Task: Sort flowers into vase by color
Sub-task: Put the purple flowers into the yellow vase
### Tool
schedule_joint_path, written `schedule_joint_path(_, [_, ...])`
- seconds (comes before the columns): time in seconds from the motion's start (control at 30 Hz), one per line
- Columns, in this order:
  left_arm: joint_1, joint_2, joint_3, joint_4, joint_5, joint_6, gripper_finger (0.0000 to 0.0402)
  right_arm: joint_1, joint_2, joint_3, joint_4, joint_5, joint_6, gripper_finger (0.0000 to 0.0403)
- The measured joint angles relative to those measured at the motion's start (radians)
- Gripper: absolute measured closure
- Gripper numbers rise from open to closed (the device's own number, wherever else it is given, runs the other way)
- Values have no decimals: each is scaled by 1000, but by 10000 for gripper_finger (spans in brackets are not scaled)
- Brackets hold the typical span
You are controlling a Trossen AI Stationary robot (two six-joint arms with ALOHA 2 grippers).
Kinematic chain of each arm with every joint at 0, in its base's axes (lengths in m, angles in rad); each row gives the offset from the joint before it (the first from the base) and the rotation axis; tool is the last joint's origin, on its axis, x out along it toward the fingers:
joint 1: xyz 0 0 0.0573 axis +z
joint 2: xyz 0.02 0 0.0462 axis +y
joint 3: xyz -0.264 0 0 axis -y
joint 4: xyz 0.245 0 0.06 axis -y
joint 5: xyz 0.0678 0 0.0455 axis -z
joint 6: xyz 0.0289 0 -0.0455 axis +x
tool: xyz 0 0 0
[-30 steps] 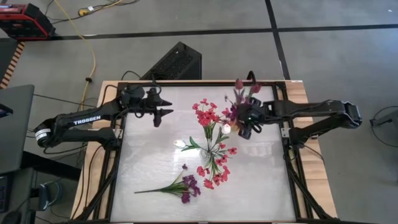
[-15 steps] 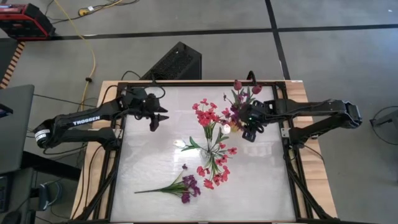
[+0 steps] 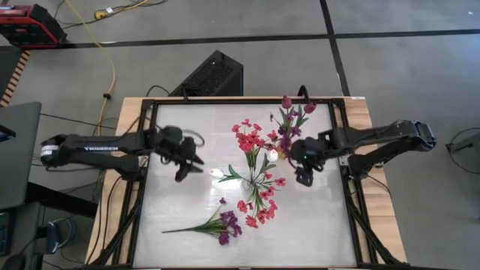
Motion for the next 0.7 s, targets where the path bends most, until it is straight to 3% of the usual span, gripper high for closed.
schedule_joint_path(0.17, [-249, -5, 0, -91, -142, -186, 244, 131, 0, 0, 3, 6, 96, 163])
schedule_joint_path(0.3, [-481, 14, 0, -98, -286, -330, 244, 249, 0, 0, 7, 68, 170, 163])
schedule_joint_path(0.5, [-789, 84, 0, 10, -510, -474, 244, 423, 0, -11, 15, 232, 251, 163])
schedule_joint_path(0.7, [-962, 221, 0, 202, -587, -437, 244, 544, 1, -48, 32, 305, 288, 163])
